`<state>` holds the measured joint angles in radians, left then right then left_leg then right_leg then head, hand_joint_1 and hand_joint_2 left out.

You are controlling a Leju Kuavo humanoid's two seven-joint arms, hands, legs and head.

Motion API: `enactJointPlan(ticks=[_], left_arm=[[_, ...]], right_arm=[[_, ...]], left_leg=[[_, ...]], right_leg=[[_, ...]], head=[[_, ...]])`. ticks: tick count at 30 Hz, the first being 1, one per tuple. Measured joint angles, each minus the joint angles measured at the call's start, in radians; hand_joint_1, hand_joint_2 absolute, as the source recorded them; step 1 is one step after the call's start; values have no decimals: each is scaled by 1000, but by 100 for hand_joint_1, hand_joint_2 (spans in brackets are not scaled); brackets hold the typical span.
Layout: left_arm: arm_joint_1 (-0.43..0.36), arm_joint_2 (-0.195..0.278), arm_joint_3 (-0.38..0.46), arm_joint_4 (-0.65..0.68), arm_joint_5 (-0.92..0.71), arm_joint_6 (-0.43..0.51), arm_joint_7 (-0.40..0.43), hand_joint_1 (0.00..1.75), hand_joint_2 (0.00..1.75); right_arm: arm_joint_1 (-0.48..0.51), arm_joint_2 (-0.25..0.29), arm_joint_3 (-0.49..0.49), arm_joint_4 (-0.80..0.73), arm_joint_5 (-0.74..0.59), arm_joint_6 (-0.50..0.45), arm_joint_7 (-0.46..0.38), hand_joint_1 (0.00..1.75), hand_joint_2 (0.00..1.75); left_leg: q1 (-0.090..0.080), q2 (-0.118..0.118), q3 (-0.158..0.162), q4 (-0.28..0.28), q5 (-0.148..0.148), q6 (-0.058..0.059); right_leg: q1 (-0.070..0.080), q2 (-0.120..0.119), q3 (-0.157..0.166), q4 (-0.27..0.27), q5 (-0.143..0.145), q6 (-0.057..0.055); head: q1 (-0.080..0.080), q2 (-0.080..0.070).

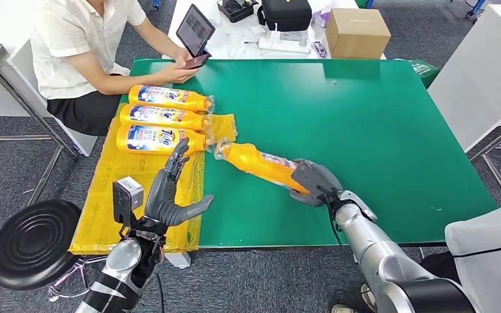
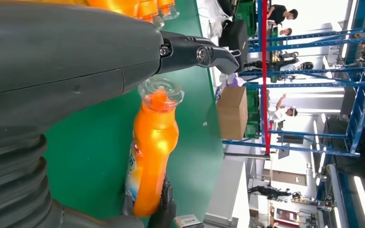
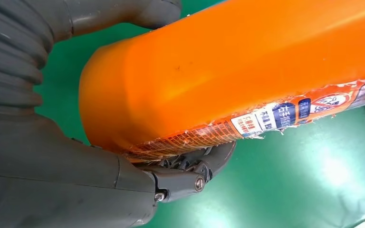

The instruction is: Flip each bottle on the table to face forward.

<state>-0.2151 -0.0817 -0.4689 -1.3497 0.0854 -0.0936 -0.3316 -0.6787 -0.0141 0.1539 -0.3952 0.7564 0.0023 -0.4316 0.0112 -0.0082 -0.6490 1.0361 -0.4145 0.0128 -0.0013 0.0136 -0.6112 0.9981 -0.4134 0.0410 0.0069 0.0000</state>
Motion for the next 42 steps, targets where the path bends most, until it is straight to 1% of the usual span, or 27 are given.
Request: enactJointPlan(ticks=[2, 4, 7, 11, 14, 17, 20, 23, 27, 31, 40, 42], left_arm=[[1, 0, 1, 0, 14, -1, 4, 0, 175], [4, 0, 3, 0, 42, -3, 9, 0, 175], [19, -2, 8, 0, 95, -2, 19, 0, 175], [48, -18, 9, 5, 162, 31, 75, 0, 175], [65, -39, -5, 15, 193, 85, 104, 0, 175], [69, -55, -32, 23, 223, 128, 116, 0, 175], [64, -62, -54, 31, 255, 145, 126, 0, 175], [59, -65, -68, 37, 273, 145, 126, 0, 175], [54, -66, -87, 33, 280, 135, 90, 0, 175], [55, -67, -104, -4, 281, 129, 60, 0, 175], [57, -72, -95, -44, 333, 148, 31, 0, 175], [59, -74, -89, -47, 357, 147, 35, 0, 175]], right_arm=[[8, 5, -8, -8, -32, 15, -35, 175, 175], [29, 14, -14, -32, -80, 26, -88, 175, 175], [81, 41, -13, -114, -169, 29, -134, 175, 175], [167, 82, 14, -287, -279, 6, -121, 175, 175], [221, 112, 67, -387, -295, -59, -100, 175, 175], [250, 143, 130, -426, -301, -118, -93, 175, 175], [258, 174, 189, -430, -309, -146, -100, 175, 175], [260, 194, 230, -429, -313, -152, -103, 175, 175], [258, 208, 278, -414, -324, -147, -103, 175, 175], [246, 225, 317, -372, -335, -147, -110, 175, 175], [237, 252, 378, -292, -334, -137, -127, 175, 175], [236, 255, 387, -283, -326, -144, -127, 175, 175]], left_leg=[[0, 0, -1, 0, 0, 0], [0, -1, -2, 0, 0, 0], [0, -1, -3, 0, 0, 0], [0, -2, -4, 0, 0, 0], [0, 0, -5, 0, -1, -1], [0, 0, -6, 0, -1, -1], [0, 0, -6, 0, -1, -1], [0, -1, -6, 0, -1, -1], [0, -1, -7, 0, -1, -1], [0, -1, -7, 0, -1, -1], [0, -1, -7, 0, -1, -1], [0, -1, -7, 0, -1, -1]], right_leg=[[0, 0, 0, 0, 0, 0], [0, 0, -1, 0, 0, 0], [0, 0, -2, 0, 0, 0], [0, -1, -3, 0, -1, 0], [0, 0, -5, 0, -1, -1], [0, 0, -6, 0, -1, -1], [0, 0, -6, 0, -1, -1], [0, -1, -6, 0, -1, -1], [0, -1, -6, 0, -1, -1], [0, -1, -6, 0, -1, -1], [0, -1, -7, 0, -1, -1], [0, 0, -7, 0, -1, -1]], head=[[0, 0], [0, 0], [0, 0], [0, 0], [0, 0], [0, 0], [0, 0], [0, 0], [0, 0], [0, 0], [0, 0], [0, 0]])
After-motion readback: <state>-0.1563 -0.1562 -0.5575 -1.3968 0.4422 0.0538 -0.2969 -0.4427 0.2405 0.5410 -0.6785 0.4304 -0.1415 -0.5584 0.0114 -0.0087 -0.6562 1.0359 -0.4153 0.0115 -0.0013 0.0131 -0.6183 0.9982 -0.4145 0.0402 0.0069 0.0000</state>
